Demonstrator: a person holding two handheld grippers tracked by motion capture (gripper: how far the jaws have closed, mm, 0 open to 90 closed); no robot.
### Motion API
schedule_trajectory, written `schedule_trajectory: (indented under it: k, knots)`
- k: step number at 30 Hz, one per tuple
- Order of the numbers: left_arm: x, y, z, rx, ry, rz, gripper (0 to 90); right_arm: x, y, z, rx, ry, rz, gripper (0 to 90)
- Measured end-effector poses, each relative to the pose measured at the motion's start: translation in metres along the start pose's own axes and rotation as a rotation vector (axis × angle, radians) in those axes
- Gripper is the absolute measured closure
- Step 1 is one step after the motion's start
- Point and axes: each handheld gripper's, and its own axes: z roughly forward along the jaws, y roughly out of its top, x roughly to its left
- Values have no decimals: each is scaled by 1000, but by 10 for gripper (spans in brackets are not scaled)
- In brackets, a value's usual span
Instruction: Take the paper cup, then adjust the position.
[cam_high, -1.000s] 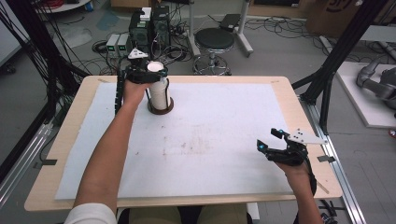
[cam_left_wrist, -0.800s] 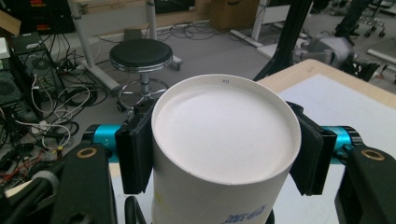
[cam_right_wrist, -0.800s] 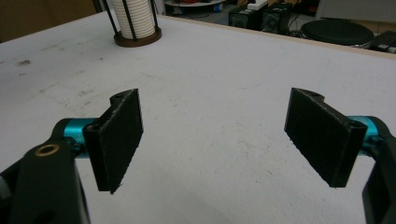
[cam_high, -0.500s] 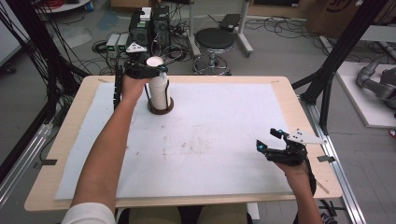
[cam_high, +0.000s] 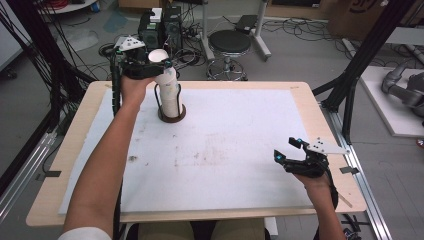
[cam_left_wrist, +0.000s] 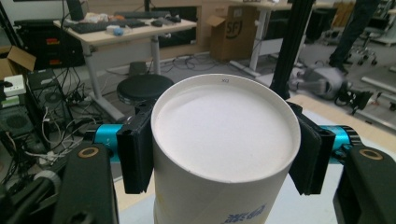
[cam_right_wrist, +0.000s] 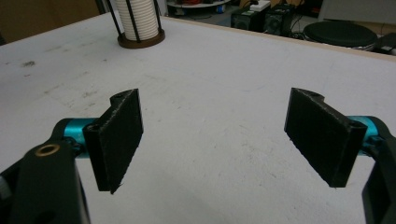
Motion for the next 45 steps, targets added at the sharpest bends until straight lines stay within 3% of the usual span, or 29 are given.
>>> schedule_trajectory:
  k: [6,10,15,20,31,34,45]
  knots:
    - [-7,10,-30,-46,-35,-1,358,4,1,2,4,8,-9,198]
    - [-13,2,-49,-62,-56,-7,360,6,2,4,10,17,-12,198]
    - [-16,-6,-70,-104,-36,5,363,9,3,7,10,23,-12,198]
    - [-22,-11,-85,-116,-69,10,363,10,4,11,10,28,-16,198]
    - [-44,-36,-92,-103,-176,26,362,16,5,17,25,44,-20,198]
    - [-54,-44,-91,-89,-224,34,362,17,6,18,24,54,-23,197]
    - [-81,-68,-77,-26,-364,48,360,29,11,28,39,134,-44,197]
